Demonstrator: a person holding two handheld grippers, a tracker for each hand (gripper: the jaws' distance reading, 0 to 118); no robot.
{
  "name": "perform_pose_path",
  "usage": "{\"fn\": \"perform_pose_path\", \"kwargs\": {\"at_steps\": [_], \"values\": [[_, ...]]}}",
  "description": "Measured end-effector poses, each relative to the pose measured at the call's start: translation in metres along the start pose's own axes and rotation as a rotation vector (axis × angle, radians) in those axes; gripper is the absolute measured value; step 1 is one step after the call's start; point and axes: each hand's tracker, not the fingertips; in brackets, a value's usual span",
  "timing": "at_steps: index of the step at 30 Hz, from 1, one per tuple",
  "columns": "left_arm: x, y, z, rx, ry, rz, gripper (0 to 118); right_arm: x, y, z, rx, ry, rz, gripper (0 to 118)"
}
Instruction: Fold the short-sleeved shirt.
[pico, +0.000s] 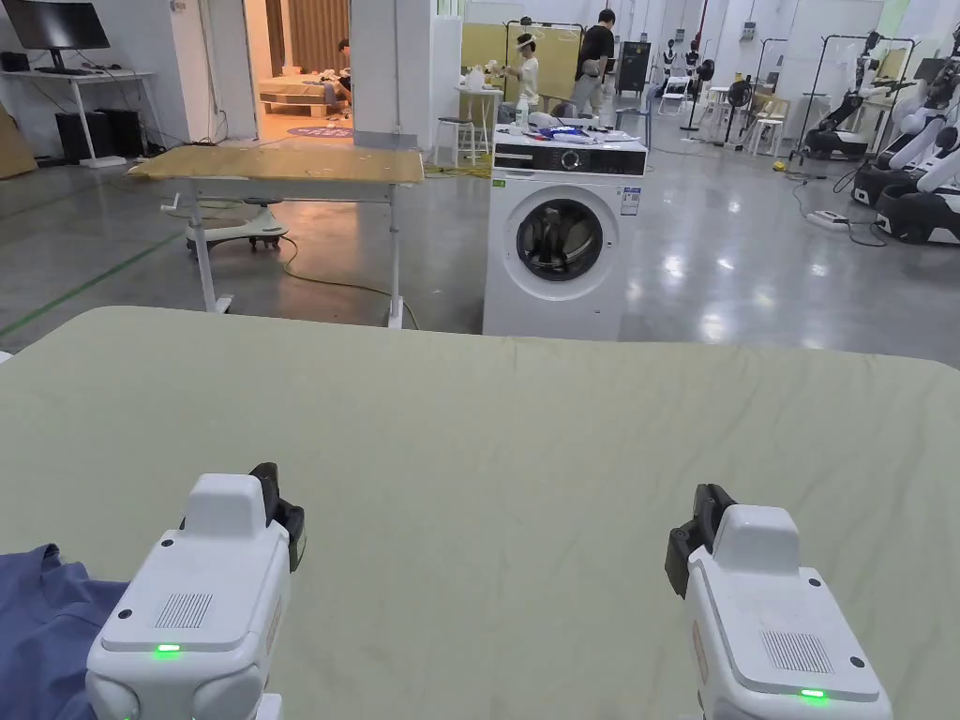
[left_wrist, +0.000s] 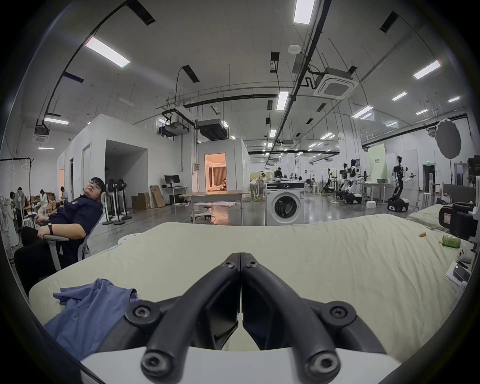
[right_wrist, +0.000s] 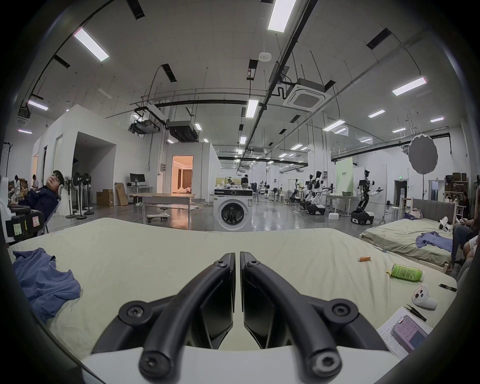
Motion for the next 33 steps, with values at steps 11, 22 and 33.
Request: {"fn": "perform_pose_path", "kwargs": {"at_steps": [11,22,33], "values": [[-0.015,0.003,0.0,-0.003,-0.032,0.156,0,0.013,0.011,-0.006,-0.064,0.015,-0.176,3],[0.01,0.013,-0.004,-0.002,-0.031,-0.41,0,-0.019,0.03,-0.013,0.001,0.102,0.511,3],[0.027,-0.014,-0.004,0.0,0.021,-0.985,0,-0.037,0.003,-0.005,0.05,0.103,1.072,3]]}}
